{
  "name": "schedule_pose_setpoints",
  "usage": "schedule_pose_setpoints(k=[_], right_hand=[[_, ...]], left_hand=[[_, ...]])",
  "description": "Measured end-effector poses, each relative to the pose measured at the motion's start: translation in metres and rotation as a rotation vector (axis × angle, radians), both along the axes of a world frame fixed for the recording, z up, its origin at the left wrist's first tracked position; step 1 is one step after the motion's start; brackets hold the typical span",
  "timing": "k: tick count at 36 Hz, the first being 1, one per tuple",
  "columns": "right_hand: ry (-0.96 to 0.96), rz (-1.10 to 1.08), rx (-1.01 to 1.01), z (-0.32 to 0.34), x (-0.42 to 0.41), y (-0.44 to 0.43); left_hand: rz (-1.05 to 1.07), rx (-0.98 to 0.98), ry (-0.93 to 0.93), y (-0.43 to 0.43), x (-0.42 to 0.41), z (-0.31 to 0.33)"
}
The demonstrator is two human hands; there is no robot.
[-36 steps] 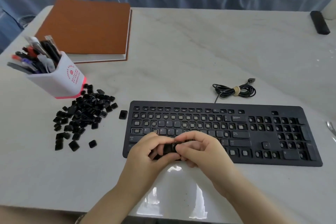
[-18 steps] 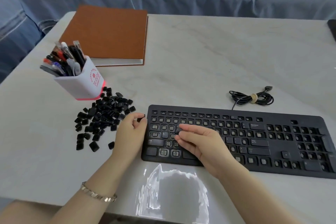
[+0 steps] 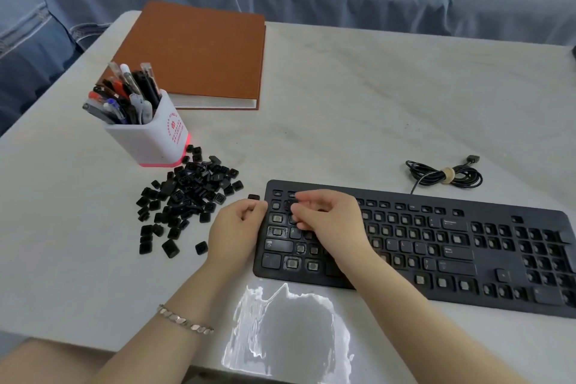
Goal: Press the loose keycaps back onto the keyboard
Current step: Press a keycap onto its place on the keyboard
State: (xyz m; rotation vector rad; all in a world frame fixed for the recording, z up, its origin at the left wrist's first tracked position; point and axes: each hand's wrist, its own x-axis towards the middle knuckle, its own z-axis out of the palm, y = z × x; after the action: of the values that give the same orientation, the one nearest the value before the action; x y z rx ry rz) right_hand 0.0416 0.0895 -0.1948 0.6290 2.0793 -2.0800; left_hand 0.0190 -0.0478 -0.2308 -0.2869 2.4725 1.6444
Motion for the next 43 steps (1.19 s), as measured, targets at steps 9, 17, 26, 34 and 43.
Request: schedule_pose_setpoints(k=[9, 17, 26, 34, 43], right_hand=[[0.012, 0.088, 0.313, -0.013, -0.022, -0.016], [0.046, 0.167, 0.52, -0.017, -0.024, -0.021], [0.045, 0.151, 0.565, -0.019, -0.024, -0.023], [0.197, 0.226, 0.816, -0.028, -0.015, -0.026], [0.388, 0.267, 0.934, -0.035, -0.006, -0.027]], left_hand=[[0.022, 0.2, -0.04, -0.004, -0.002, 0.001], [0.017, 0.143, -0.04, -0.007, -0.004, -0.004], [0.028, 0.148, -0.051, -0.006, -0.003, -0.004], [0.018, 0.126, -0.09, -0.007, -0.002, -0.004], [-0.011, 0.063, -0.048, -0.008, -0.004, -0.005]])
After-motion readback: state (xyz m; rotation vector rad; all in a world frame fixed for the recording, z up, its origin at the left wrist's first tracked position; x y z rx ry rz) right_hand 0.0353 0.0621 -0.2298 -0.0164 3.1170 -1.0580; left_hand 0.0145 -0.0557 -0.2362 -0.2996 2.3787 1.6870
